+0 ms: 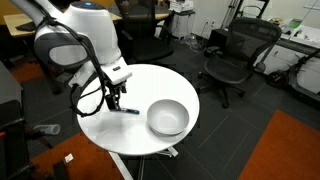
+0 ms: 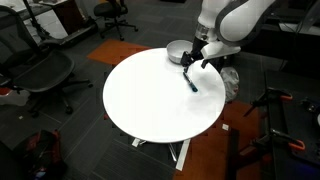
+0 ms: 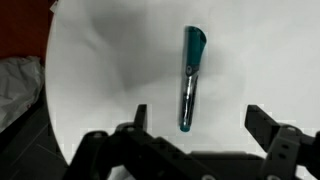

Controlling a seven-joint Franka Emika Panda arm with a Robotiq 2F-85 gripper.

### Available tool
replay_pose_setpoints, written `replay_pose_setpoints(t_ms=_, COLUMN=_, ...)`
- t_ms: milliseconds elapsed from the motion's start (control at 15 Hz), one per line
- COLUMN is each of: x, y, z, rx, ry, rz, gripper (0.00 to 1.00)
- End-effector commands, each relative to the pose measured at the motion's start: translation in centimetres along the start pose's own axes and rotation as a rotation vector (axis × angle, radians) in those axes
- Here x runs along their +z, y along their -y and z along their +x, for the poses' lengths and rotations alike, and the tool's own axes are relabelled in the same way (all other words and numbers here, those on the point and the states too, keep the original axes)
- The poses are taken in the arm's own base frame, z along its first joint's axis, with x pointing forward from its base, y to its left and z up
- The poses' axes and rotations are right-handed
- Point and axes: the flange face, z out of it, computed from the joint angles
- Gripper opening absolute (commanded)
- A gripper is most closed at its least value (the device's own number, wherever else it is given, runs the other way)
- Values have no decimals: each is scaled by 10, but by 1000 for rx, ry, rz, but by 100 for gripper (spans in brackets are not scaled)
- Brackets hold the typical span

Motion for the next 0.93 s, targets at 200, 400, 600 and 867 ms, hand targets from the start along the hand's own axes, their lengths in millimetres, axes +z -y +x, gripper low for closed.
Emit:
replay_pose_setpoints(t_ms=200, x=25, y=13, z=16, rx=57, ry=58, rz=-57, gripper=100)
replay_pose_setpoints(t_ms=400, x=35, y=12, z=22, rx=60, ry=73, rz=-74, gripper=100)
replay_pose_setpoints(t_ms=600, x=44, y=12, z=27, rx=62, ry=86, rz=-94, gripper=100)
replay_pose_setpoints(t_ms=867, x=55, y=14, z=31, rx=63, ry=109, rz=-122, gripper=100)
